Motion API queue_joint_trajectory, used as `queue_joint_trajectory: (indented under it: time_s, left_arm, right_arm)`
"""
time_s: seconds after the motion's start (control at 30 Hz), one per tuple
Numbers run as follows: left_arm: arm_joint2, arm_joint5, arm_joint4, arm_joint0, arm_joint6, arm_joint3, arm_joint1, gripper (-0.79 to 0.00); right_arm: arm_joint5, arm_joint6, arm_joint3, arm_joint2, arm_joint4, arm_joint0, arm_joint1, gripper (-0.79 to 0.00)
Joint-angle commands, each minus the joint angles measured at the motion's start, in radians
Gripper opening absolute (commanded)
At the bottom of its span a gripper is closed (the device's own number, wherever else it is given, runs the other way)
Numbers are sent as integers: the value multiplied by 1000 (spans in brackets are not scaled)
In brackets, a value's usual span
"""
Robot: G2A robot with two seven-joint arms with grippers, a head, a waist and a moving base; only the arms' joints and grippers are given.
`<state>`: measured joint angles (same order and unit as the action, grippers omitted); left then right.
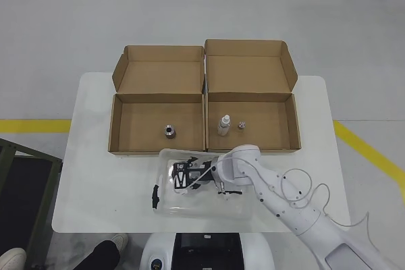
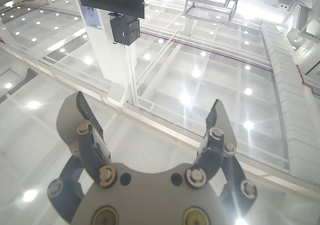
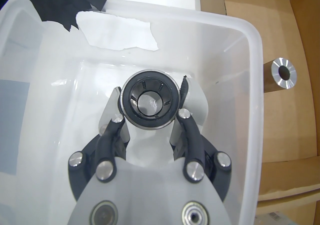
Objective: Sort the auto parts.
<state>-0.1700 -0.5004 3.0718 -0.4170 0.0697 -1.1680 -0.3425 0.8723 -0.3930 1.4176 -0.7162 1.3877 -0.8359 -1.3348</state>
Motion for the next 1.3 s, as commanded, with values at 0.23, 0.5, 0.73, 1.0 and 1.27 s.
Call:
queue_joint_trajectory:
  time_s: [0.23, 0.5, 0.73, 1.0, 1.27]
  left_arm:
    - [0, 0, 0, 0, 0, 0, 0, 0]
    - [0, 0, 0, 0, 0, 0, 0, 0]
    - [0, 0, 0, 0, 0, 0, 0, 0]
    - [0, 0, 0, 0, 0, 0, 0, 0]
    - [0, 0, 0, 0, 0, 0, 0, 0]
  right_arm:
    - [41, 10, 44, -34, -27, -22, 14, -785]
    - [88, 6, 130, -97, -65, -61, 39, -785]
    - [116, 5, 236, -173, -107, -114, 66, -785]
    - [140, 23, 362, -232, -173, -149, 94, -785]
    - [140, 51, 413, -278, -216, -128, 113, -785]
